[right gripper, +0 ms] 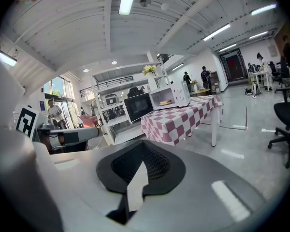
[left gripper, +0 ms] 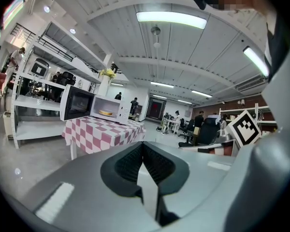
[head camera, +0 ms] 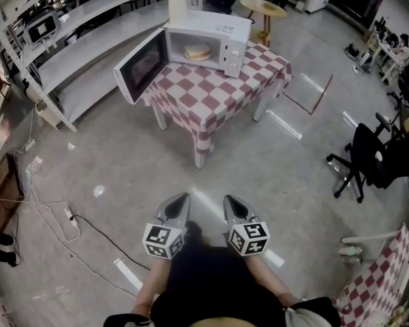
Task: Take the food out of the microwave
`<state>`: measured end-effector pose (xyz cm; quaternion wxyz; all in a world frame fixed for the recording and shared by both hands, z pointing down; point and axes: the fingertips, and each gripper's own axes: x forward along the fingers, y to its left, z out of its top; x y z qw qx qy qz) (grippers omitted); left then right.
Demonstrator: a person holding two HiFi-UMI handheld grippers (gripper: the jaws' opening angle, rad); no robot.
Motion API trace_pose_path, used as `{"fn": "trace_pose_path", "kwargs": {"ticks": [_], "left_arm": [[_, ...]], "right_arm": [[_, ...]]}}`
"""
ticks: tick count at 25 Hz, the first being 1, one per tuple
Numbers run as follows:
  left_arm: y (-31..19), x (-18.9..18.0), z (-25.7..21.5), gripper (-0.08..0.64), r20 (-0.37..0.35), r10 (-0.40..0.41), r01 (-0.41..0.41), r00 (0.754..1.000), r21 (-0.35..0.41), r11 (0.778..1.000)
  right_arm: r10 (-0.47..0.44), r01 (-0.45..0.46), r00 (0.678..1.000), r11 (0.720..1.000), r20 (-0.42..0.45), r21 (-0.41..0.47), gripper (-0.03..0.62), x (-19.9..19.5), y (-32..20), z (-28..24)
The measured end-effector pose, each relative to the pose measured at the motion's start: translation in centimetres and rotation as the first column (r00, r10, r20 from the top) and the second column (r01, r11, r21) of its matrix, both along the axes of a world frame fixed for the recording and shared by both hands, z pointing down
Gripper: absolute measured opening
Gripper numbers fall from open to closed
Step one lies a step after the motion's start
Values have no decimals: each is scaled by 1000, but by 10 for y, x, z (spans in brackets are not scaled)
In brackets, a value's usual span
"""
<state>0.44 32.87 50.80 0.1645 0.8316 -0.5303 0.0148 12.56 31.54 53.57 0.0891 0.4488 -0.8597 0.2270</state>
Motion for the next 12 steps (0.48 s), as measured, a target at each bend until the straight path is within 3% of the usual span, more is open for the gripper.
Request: {"fn": "trace_pose_path", "kwargs": {"ticks": [12], "left_arm": [[-2,6,5,11,-32,11,-12,999,-23,1000]], "right_arm": [[19,-19,1000,1000,-6,-6,0,7,0,4]]}}
